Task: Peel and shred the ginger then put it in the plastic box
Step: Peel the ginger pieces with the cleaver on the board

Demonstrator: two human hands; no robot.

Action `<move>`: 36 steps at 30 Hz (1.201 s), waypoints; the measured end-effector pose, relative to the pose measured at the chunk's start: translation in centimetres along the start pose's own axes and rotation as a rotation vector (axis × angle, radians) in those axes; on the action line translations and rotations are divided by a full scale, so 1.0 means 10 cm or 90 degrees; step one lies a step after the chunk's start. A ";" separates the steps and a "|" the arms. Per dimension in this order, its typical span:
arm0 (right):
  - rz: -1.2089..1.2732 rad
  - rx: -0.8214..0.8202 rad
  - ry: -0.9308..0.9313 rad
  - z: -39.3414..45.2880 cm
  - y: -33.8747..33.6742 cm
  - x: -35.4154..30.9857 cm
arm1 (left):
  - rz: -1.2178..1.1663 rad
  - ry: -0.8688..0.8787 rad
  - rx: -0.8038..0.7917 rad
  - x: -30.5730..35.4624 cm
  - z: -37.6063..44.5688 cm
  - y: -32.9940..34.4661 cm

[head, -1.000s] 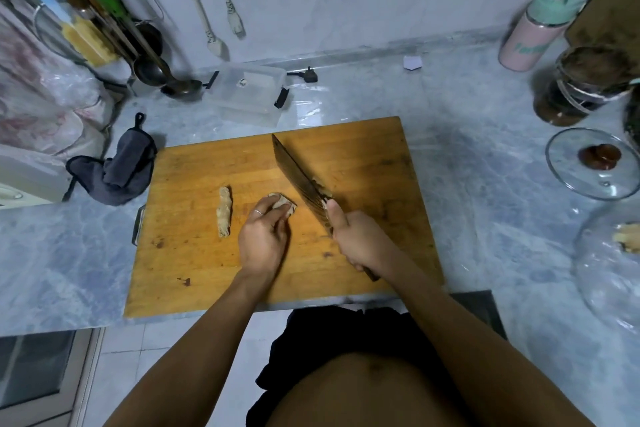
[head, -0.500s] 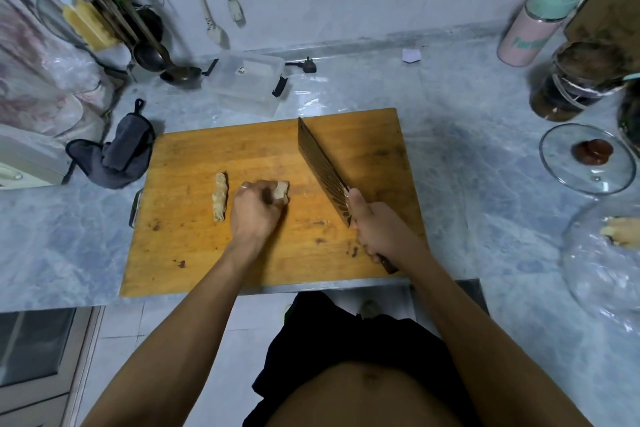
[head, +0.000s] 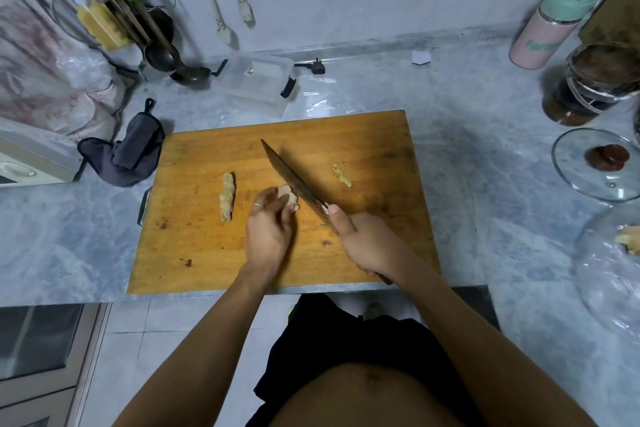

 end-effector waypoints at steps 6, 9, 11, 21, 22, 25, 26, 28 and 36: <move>-0.011 -0.018 -0.006 -0.01 0.01 -0.10 | 0.056 0.089 -0.059 -0.03 -0.03 0.12; -0.018 -0.025 -0.014 -0.02 -0.01 -0.13 | 0.059 0.087 -0.045 -0.06 -0.04 0.16; -0.038 -0.030 -0.022 -0.02 -0.01 -0.13 | 0.063 0.077 -0.040 -0.06 -0.06 0.18; -0.080 -0.013 -0.039 -0.01 -0.02 -0.21 | 0.074 0.092 -0.021 -0.05 -0.02 0.13; -0.085 -0.005 -0.041 0.00 -0.02 -0.21 | 0.070 0.097 -0.011 -0.03 -0.02 0.12; -0.080 -0.001 -0.033 0.04 0.01 -0.20 | 0.061 0.113 0.015 -0.01 -0.03 0.13; -0.078 -0.005 -0.026 0.05 0.02 -0.19 | 0.063 0.118 0.021 -0.01 -0.04 0.14; -0.081 -0.018 -0.008 0.08 0.04 -0.20 | 0.071 0.125 0.029 -0.01 -0.04 0.15; -0.044 -0.023 0.003 0.16 0.06 -0.20 | 0.069 0.159 0.043 -0.03 -0.03 0.16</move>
Point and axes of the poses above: each hand's wrist, its own z-axis towards the middle knuckle, its own y-axis out of the palm, x = y × z, the point moved 8 cm from there along z, towards the middle knuckle, and after that the axes turned 7 degrees about x, right-handed, at the moved point
